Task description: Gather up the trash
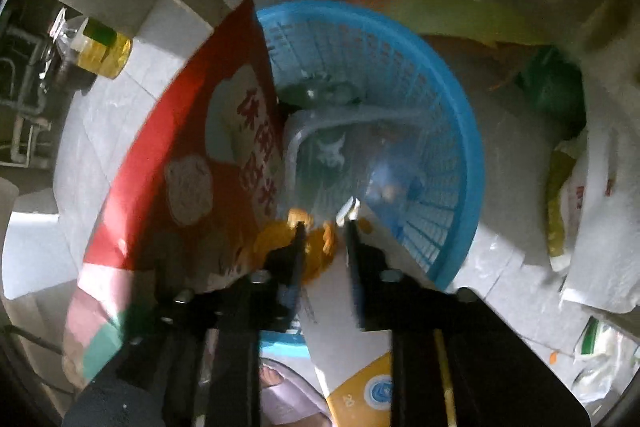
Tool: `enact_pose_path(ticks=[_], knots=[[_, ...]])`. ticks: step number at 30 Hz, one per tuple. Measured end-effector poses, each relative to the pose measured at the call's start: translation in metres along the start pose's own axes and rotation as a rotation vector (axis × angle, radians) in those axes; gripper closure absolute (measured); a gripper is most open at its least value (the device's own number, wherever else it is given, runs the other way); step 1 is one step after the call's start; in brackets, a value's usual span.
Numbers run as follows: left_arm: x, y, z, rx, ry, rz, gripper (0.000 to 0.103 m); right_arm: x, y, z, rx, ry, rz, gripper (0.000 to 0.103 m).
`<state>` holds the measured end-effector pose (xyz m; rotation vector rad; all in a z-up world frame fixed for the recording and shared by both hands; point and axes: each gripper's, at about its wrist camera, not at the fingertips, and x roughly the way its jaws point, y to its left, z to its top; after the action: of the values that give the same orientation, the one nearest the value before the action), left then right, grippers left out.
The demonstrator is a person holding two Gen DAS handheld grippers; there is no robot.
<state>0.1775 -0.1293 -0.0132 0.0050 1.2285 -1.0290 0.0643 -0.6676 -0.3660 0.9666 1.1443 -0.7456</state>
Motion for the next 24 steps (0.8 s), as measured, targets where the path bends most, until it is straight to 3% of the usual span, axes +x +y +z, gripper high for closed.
enact_pose_path(ticks=[2, 8, 14, 18, 24], knots=[[-0.002, 0.005, 0.000, -0.008, -0.006, -0.007, 0.012, -0.010, 0.001, 0.000, -0.017, -0.023, -0.013, 0.068], [-0.002, 0.012, -0.001, -0.010, -0.009, -0.018, 0.012, -0.039, 0.001, -0.009, -0.043, -0.086, -0.004, 0.066], [-0.009, 0.012, -0.003, 0.011, -0.051, 0.005, 0.012, -0.088, -0.001, -0.040, -0.094, -0.167, 0.027, 0.065], [-0.014, 0.009, -0.009, 0.026, -0.094, 0.048, 0.012, -0.138, -0.005, -0.083, -0.113, -0.245, 0.088, 0.061], [-0.023, 0.007, -0.028, 0.043, -0.156, 0.096, 0.011, -0.217, 0.007, -0.164, -0.234, -0.381, 0.124, 0.044]])
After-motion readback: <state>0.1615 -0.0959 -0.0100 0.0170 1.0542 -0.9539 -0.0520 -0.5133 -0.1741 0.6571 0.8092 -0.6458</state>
